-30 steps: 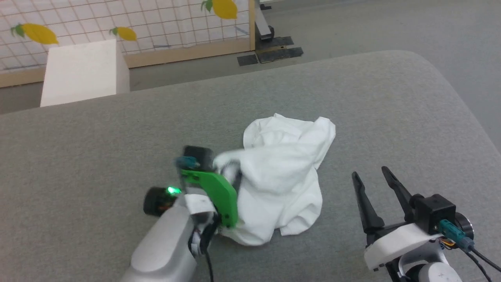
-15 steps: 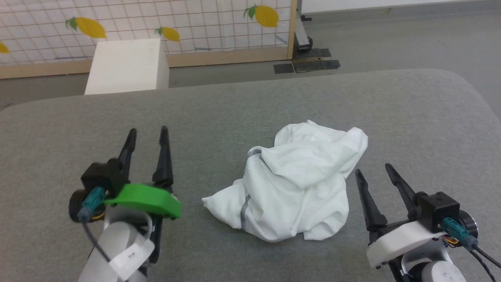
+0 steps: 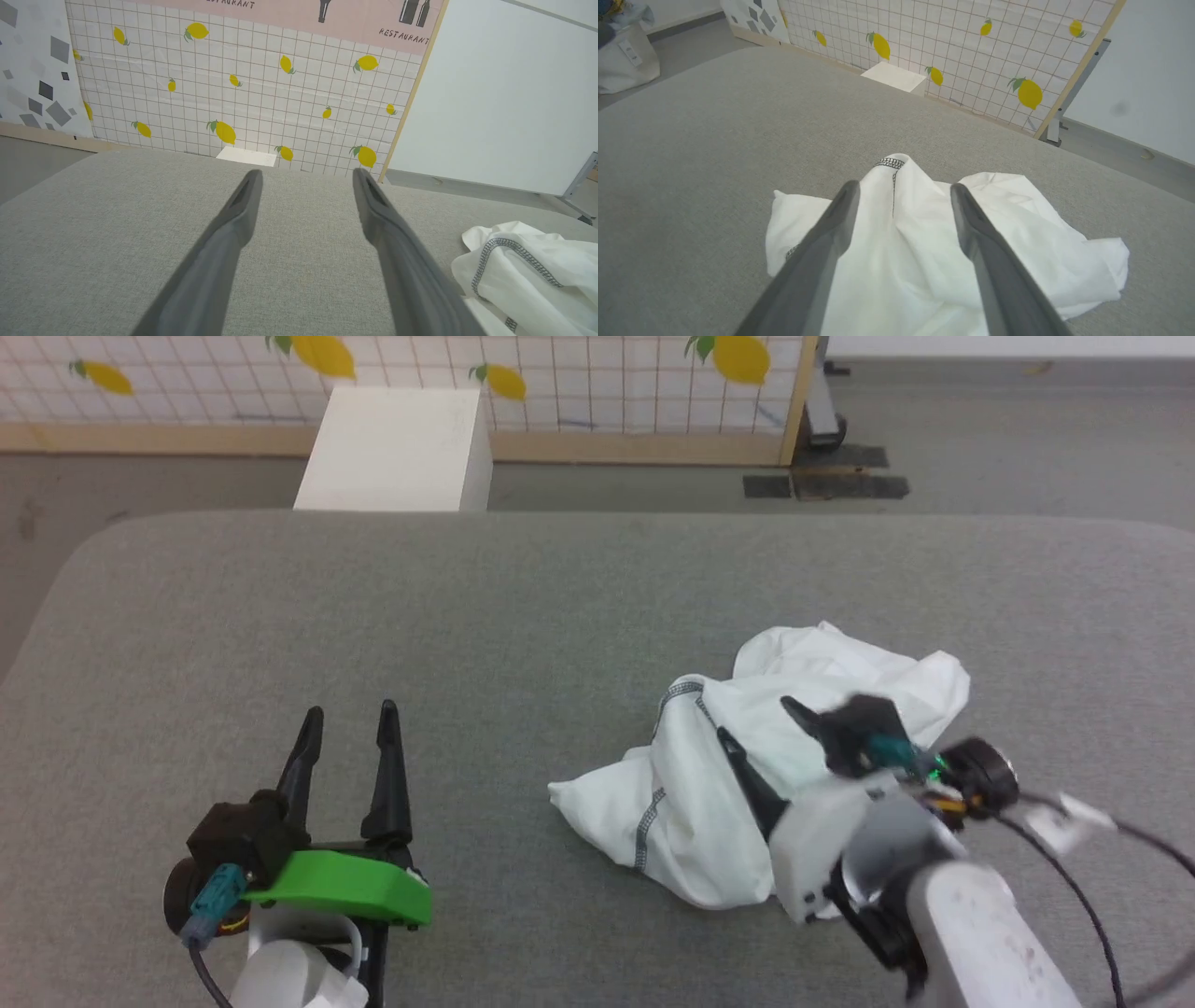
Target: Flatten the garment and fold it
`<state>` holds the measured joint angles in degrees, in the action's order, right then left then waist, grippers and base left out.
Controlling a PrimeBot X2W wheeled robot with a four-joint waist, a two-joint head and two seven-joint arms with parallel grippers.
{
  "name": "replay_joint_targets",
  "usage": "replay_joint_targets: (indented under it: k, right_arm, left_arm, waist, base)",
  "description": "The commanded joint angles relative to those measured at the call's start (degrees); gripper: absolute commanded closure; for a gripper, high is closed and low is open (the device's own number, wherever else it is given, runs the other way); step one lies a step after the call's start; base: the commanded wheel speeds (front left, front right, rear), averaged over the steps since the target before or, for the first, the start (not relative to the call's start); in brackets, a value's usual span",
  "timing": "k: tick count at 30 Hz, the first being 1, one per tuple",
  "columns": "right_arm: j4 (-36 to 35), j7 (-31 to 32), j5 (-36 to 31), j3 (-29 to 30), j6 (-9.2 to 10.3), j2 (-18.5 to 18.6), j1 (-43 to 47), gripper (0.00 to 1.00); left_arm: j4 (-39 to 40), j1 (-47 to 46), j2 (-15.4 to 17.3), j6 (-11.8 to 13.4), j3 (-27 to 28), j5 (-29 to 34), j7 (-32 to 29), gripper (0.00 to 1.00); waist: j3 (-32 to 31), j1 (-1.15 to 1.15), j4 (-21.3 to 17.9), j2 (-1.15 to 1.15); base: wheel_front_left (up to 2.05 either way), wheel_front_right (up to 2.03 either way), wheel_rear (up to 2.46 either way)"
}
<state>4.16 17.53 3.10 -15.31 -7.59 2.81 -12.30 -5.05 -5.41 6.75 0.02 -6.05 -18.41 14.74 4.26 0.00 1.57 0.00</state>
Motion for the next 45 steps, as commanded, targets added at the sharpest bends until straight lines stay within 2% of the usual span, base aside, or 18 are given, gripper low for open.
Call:
replay_joint_targets:
  k: [1,5,9,10,11,12,13,14,19,22,26,29,35,39,42,43,44,45]
  right_arm:
    - [1.2,2.5,-1.3,-0.1,0.1,0.1,-2.4,0.0]
    - [7.9,14.4,-4.1,-2.1,0.1,0.4,-9.4,0.0]
    - [13.4,21.5,-3.0,-5.4,0.1,2.0,-14.3,0.0]
    - [14.7,23.0,-2.3,-6.1,0.1,2.4,-15.2,0.07]
    - [15.6,24.2,-2.0,-6.7,0.1,2.8,-15.8,0.46]
    - [16.4,25.2,-1.6,-7.5,0.1,3.3,-16.6,0.64]
    - [16.8,25.3,-1.3,-7.9,0.1,3.6,-17.1,0.89]
    - [17.0,25.0,-1.1,-7.8,0.1,4.0,-17.7,1.0]
    - [15.4,18.4,0.3,-1.7,0.1,3.6,-19.2,1.0]
    - [12.9,13.3,-0.6,6.0,0.1,3.0,-19.6,1.0]
    - [8.9,9.9,-3.5,18.1,0.1,2.8,-18.1,1.0]
    - [5.9,10.5,-6.2,27.7,0.1,2.8,-14.7,1.0]
    - [4.1,13.9,-9.5,42.7,0.1,1.7,-4.5,1.0]
    - [5.1,14.4,-8.5,48.0,0.1,0.5,0.8,1.0]
    - [6.0,13.4,-6.7,49.3,0.1,0.2,3.3,1.0]
    - [6.5,12.3,-5.2,49.0,0.1,0.1,3.9,0.71]
    - [7.0,11.3,-3.8,48.7,0.1,0.1,4.4,0.04]
    - [7.3,10.2,-2.4,48.4,0.1,0.1,4.9,0.0]
  left_arm:
    - [0.2,0.0,-0.5,-0.4,0.3,1.0,0.3,0.0]
    - [-0.5,-1.4,-1.9,-1.9,0.9,1.8,0.3,0.0]
    - [-1.4,-2.4,-2.9,-2.9,1.1,2.1,0.3,0.0]
    - [-1.6,-2.5,-3.1,-3.1,1.1,2.1,0.3,0.0]
    - [-1.8,-2.6,-3.2,-3.2,1.2,2.2,0.3,0.0]
    - [-2.0,-2.6,-3.4,-3.4,1.3,2.3,0.3,0.0]
    - [-2.2,-2.7,-3.4,-3.5,1.4,2.4,0.3,0.0]
    - [-2.4,-2.7,-3.5,-3.6,1.4,2.5,0.3,0.0]
    - [-3.1,-2.1,-3.7,-3.9,2.0,2.8,0.3,0.0]
    - [-3.3,-1.5,-3.8,-4.1,2.4,3.3,0.3,0.0]
    - [-3.4,-0.8,-3.8,-4.3,2.7,3.9,0.3,0.0]
    - [-3.5,-0.4,-3.8,-4.5,2.8,4.3,0.3,0.0]
    - [-4.0,0.3,-3.9,-5.0,2.5,4.6,0.3,0.0]
    - [-4.3,0.3,-3.9,-5.2,2.2,4.7,0.3,0.0]
    - [-4.5,-0.1,-3.9,-5.4,1.9,4.8,0.3,0.0]
    - [-4.7,-0.2,-3.9,-5.4,1.7,4.7,0.3,0.0]
    - [-5.0,-0.3,-3.9,-5.5,1.5,4.6,0.3,0.0]
    - [-5.3,-0.5,-3.9,-5.6,1.2,4.5,0.3,0.0]
  waist:
    - [2.0,0.0,1.8,0.0]
    - [3.9,0.0,3.7,0.0]
    - [5.2,0.0,5.4,0.0]
    - [5.4,0.0,5.7,0.0]
    - [5.6,0.0,5.9,0.0]
    - [5.6,0.0,6.1,0.0]
    - [5.7,0.0,6.2,0.0]
    - [5.6,0.0,6.3,0.0]
    - [4.3,0.0,5.6,0.0]
    - [2.8,0.0,4.7,0.0]
    - [1.1,0.0,3.2,0.0]
    - [0.1,0.0,2.0,0.0]
    - [-0.8,0.0,-0.1,0.0]
    - [-0.5,0.0,-1.6,0.0]
    - [-0.1,0.0,-2.7,0.0]
    - [-0.1,0.0,-3.0,0.0]
    - [-0.1,0.0,-3.4,0.0]
    - [-0.1,0.0,-3.6,0.0]
  base:
    - [0.0,0.0,0.0]
    - [0.0,0.0,0.0]
    - [0.0,0.0,0.0]
    - [0.0,0.0,0.0]
    - [0.0,0.0,0.0]
    - [0.0,0.0,0.0]
    - [0.0,0.0,0.0]
    - [0.0,0.0,0.0]
    - [0.0,0.0,0.0]
    - [0.0,0.0,0.0]
    - [0.0,0.0,0.0]
    - [0.0,0.0,0.0]
    - [0.0,0.0,0.0]
    - [0.0,0.0,0.0]
    - [0.0,0.0,0.0]
    - [0.0,0.0,0.0]
    - [0.0,0.0,0.0]
    - [0.0,0.0,0.0]
